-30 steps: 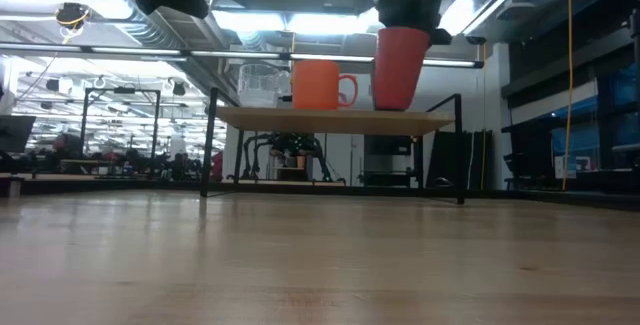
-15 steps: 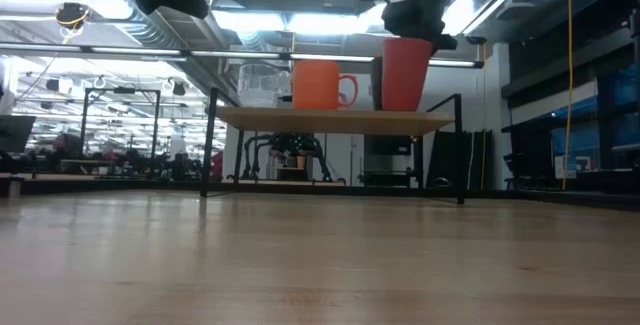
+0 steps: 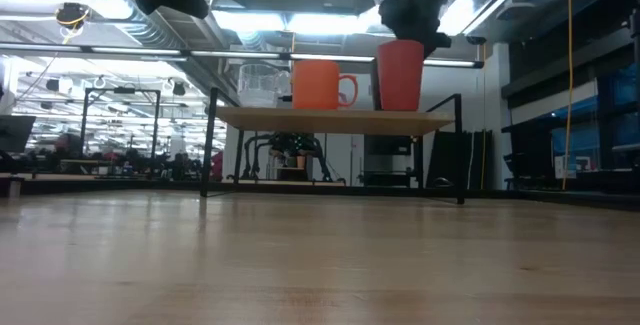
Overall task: Stack small to large cups/mugs on shelf
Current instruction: Put the orange cup on the shelf, then return to Home Position
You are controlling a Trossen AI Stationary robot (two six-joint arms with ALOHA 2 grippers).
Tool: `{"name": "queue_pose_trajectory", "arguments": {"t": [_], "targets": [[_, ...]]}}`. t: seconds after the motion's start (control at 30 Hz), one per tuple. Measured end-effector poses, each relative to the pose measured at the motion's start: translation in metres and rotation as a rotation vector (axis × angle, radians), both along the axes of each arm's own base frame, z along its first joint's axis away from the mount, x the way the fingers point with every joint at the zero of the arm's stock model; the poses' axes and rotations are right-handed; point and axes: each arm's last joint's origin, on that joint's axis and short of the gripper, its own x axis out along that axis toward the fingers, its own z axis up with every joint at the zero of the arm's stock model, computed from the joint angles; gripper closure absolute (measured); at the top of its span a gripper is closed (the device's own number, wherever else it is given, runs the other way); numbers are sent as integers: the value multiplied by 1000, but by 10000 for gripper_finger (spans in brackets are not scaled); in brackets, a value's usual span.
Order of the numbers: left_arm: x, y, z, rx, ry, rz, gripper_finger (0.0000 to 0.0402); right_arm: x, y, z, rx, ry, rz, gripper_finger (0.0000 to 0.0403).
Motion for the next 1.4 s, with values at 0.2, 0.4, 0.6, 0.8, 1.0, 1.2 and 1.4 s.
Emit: {"name": "queue_pose_trajectory", "arguments": {"t": [0.2,0.4,0.6,0.8,1.0,1.2,1.4], "targets": [[0,0,0,0,0,0,360,-6,4,36,-53,-79,-3,227],[0,0,0,0,0,0,360,-31,21,87,-90,-135,-6,226],[0,0,0,-1,0,0,360,-42,32,118,-198,-301,6,226],[0,0,0,-9,0,-2,360,-44,33,125,-230,-349,6,226],[0,0,0,-8,1,-4,360,-44,33,124,-206,-365,-34,226],[-2,1,2,-1,-12,5,360,-56,54,128,-171,-321,54,226],[-6,3,7,-3,-39,13,360,-74,97,141,-172,-368,175,226]]}}
